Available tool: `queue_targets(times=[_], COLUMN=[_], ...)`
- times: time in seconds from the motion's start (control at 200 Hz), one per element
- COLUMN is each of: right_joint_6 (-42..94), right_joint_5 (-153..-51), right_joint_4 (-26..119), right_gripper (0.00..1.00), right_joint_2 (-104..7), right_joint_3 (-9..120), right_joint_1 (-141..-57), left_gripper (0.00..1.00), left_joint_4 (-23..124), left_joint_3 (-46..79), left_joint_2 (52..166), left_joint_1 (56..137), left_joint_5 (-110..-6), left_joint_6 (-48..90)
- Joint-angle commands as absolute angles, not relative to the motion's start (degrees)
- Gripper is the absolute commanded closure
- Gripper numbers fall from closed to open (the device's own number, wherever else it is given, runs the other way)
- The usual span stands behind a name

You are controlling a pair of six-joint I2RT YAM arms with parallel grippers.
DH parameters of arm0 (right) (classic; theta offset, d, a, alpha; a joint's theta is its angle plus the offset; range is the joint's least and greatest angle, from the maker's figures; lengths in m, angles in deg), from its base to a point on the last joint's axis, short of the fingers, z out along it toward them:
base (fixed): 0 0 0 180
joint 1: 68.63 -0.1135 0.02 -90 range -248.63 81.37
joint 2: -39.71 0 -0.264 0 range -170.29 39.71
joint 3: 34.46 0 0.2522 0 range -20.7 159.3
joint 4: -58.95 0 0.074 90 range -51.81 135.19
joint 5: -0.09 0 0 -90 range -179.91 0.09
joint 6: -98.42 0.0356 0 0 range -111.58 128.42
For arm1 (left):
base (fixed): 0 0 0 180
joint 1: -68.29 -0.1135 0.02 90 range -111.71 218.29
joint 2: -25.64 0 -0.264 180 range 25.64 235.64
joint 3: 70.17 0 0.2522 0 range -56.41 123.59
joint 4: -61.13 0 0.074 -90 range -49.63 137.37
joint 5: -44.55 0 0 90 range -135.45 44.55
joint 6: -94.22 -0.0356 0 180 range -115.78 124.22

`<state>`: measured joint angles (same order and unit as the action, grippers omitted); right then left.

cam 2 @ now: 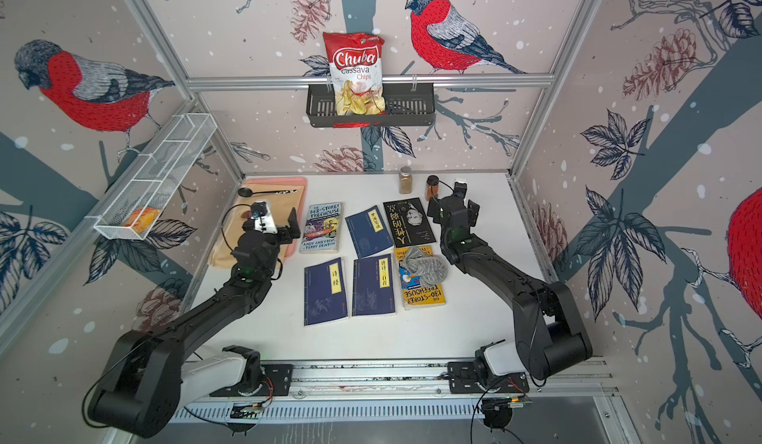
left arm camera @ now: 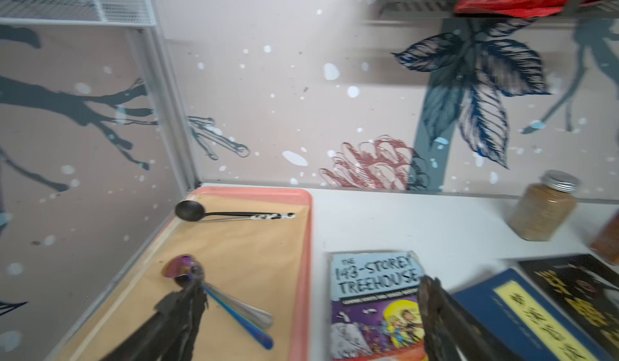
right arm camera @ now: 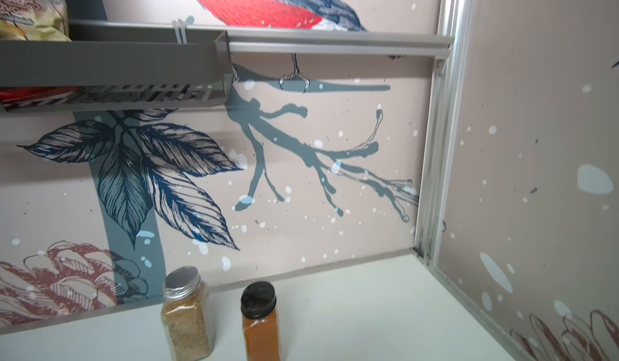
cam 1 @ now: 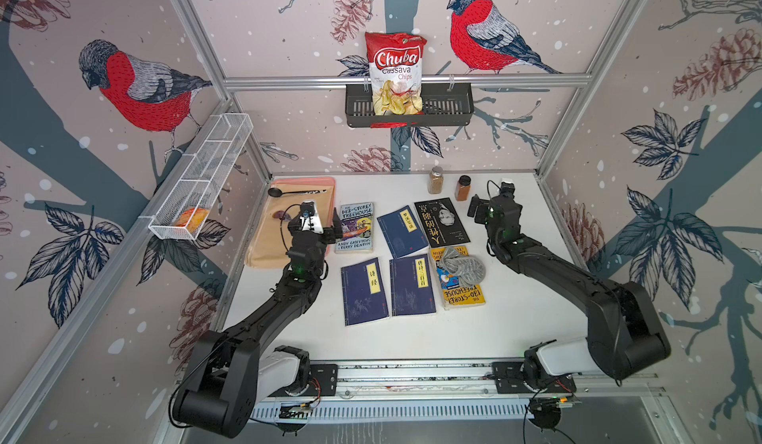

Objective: Wipe the cover of the book
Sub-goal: Pick up the cleaning item from the book.

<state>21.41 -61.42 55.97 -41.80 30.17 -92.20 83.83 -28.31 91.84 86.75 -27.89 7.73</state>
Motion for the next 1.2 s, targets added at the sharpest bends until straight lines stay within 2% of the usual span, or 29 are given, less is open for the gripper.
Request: queue_targets(times=[0.0,0.145,0.33,0.55,0.815,0.921,1.051,1.136,1.196], right_joint_6=[29.40,32.31,37.04,40.95,42.70,42.29,41.47,41.12,41.05], right_joint_5=[-60.79,-67.13,-77.36,-81.77,-83.66,-84.07,-83.78,-83.54,-82.83], right_joint_4=[34.13,28.84,30.19,31.21,32.25,32.67,32.27,31.87,31.50], right_gripper=[0.00,0.00,0.00,0.04,0.07,0.13,0.27,0.40,0.53], right_joint_2=[-41.86,-41.50,-42.48,-42.51,-43.57,-44.69,-45.88,-46.08,-45.86], right_joint_3=[33.58,32.97,27.73,25.08,21.42,20.96,20.63,20.30,20.17], right_joint_1=[-94.82,-97.85,-98.51,-100.29,-100.79,-100.90,-101.06,-101.24,-101.40], left_gripper=[0.04,0.04,0.04,0.04,0.05,0.05,0.05,0.06,0.07], left_joint_4=[67.78,63.78,60.85,59.26,60.59,59.99,59.78,59.93,60.09], left_joint_3=[-27.78,-29.50,-28.54,-25.27,-25.20,-24.27,-23.76,-23.39,-23.06], left_joint_2=[90.67,87.24,85.52,91.30,93.01,93.87,95.01,95.85,96.60], left_joint_1=[91.40,95.56,98.22,98.69,99.05,99.36,100.28,101.05,101.57], left_joint_5=[-25.49,-29.99,-31.04,-37.25,-38.76,-39.36,-39.56,-39.80,-40.21], left_joint_6=[14.25,20.23,21.47,21.02,21.45,21.84,21.82,21.96,22.02])
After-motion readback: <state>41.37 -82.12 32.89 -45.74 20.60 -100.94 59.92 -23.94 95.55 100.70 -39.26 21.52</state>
